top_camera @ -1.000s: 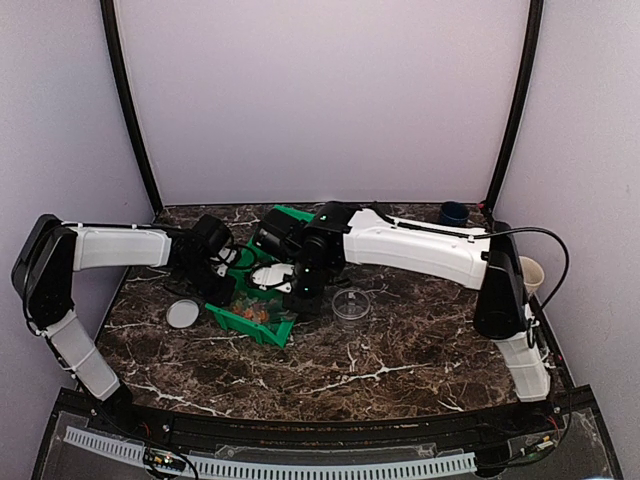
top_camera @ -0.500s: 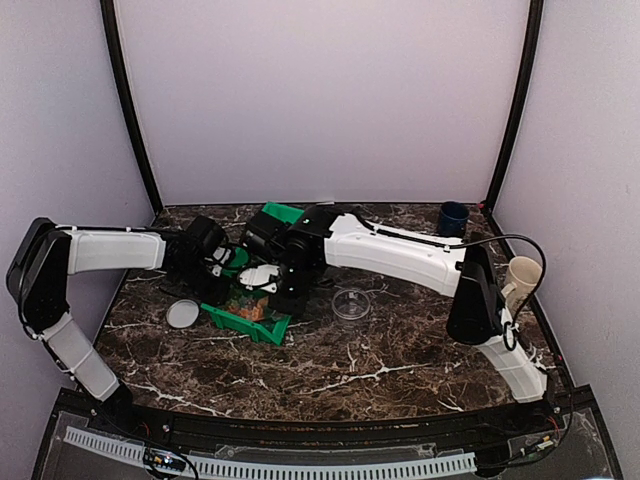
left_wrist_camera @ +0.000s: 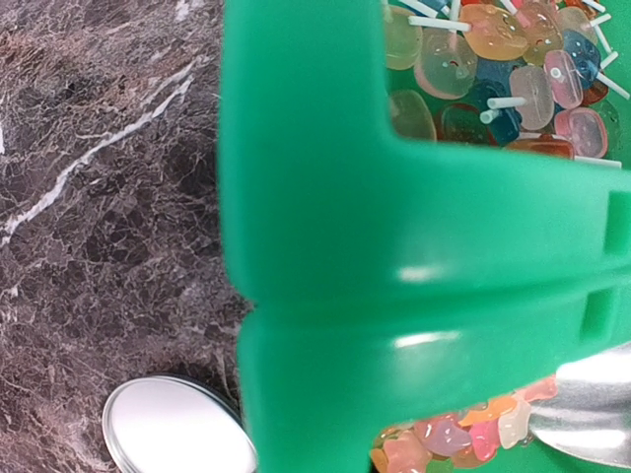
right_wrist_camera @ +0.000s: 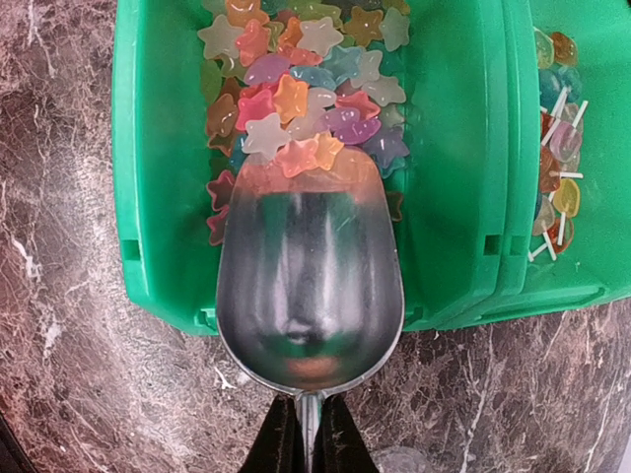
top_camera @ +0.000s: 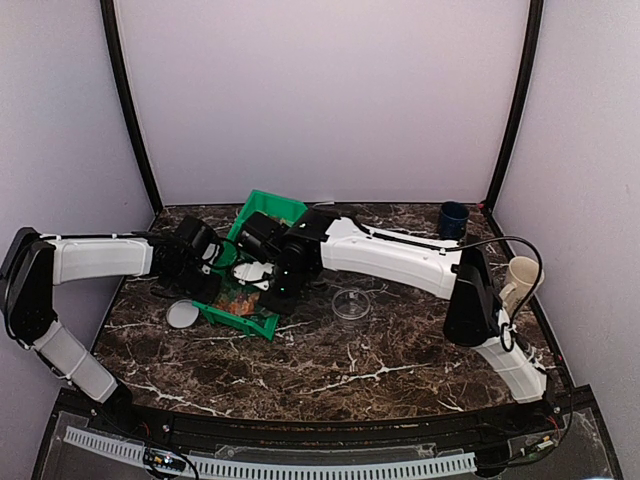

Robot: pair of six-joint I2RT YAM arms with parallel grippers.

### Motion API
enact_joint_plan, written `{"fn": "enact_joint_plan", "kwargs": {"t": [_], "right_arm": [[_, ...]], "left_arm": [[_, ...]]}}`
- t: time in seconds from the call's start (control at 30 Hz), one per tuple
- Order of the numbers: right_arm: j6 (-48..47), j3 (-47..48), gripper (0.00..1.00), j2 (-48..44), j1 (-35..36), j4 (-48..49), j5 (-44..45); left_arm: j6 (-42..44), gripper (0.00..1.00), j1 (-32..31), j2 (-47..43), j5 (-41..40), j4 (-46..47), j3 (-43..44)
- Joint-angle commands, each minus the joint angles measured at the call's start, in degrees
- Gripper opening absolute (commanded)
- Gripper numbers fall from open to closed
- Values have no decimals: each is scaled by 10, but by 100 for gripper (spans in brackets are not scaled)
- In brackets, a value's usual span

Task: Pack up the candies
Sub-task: Scoop the fake candies from the storage box.

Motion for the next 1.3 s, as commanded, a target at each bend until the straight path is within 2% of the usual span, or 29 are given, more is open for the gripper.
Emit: {"fn": "enact_joint_plan", "kwargs": {"t": [0.0,0.13,0.37,0.5,0.77,1.03,1.13,1.27], "right_arm": [[17,-44,0,43,2,-16,0],[21,-45,0,43,2,-62,61],[48,-25,0,58,4,-45,210],[9,-55,0,52,13,0,180],[-70,-122,0,22,25,87,57],[-25,-161,0,30,6,157,44],[0,-221,0,-3,-4,222,39],[31,-354,0,-76,-24,368,26]], "left_arm": [[-13,0,-16,-58,41,129,41],[-22,0,-16,-46,33,115,46],[-34,0,-15,-33,67,119,47],[-34,0,-15,-35,84,132,43],[-22,0,-15,-51,111,171,26],[-19,0,-15,-69,144,197,12],[-25,0,-15,-71,135,194,13],[-28,0,-14,-70,116,179,19]]}}
